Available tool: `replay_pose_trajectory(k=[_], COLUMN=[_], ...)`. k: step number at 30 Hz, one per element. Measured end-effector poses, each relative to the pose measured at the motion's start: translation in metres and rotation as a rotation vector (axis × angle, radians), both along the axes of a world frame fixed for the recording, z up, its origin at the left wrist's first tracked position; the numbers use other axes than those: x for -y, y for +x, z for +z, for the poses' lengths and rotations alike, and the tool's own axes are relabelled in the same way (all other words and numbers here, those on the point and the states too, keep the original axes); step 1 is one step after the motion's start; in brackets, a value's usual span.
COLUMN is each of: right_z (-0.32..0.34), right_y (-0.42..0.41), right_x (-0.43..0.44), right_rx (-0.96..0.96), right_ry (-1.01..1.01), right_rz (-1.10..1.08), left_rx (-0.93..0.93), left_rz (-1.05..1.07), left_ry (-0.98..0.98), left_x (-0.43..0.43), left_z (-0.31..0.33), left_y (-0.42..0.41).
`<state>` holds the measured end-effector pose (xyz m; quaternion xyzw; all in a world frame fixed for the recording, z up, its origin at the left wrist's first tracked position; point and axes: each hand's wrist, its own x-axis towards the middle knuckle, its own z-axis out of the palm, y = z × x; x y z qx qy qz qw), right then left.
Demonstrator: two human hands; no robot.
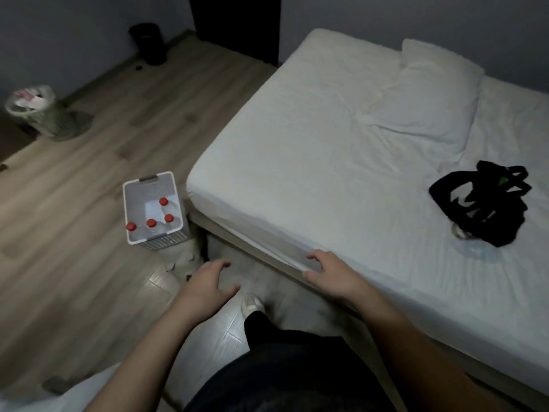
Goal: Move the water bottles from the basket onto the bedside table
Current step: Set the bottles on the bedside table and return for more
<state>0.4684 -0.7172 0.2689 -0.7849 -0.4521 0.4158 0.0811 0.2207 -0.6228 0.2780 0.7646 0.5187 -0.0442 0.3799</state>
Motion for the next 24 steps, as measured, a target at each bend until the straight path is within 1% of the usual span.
replay_pose_trajectory(k=[5, 9, 12, 16, 19, 21, 24], right_z=[-0.006, -0.014, -0.019, -0.026, -0.035, -0.044, -0.063], right_y=[-0.018, -0.049, -0.085, -0.132, -0.169, -0.191, -0.218], right_x=[-0.094, -0.175, -0.224, -0.272, -0.312, -0.338, -0.370], right_rx=[-0.032, -0.056, -0.081, -0.114, -0.140, -0.163, -0.149], right_ry=[-0.013, -0.043, -0.003, 0.067, 0.039, 0.011, -0.048], right_rz=[0.100, 0.286, 0.378, 0.402, 0.401, 0.377, 0.329], left_rx=[-0.053, -0.071, -0.085, -0.117, -0.130, -0.149, -0.192], left_rz=[0.048, 0.158, 0.257, 0.352, 0.366, 0.337, 0.221], left_ry=[-0.031, -0.059, -0.109, -0.098, -0.094, -0.122, -0.156], left_x=[-0.068, -0.110, -0.135, -0.171, -0.208, -0.235, -0.278], left_z=[-0.004, -0.018, -0.027, -0.042, -0.058, -0.070, -0.090], left_y=[-0.021, -0.046, -0.069, -0.103, -0.129, -0.145, -0.167])
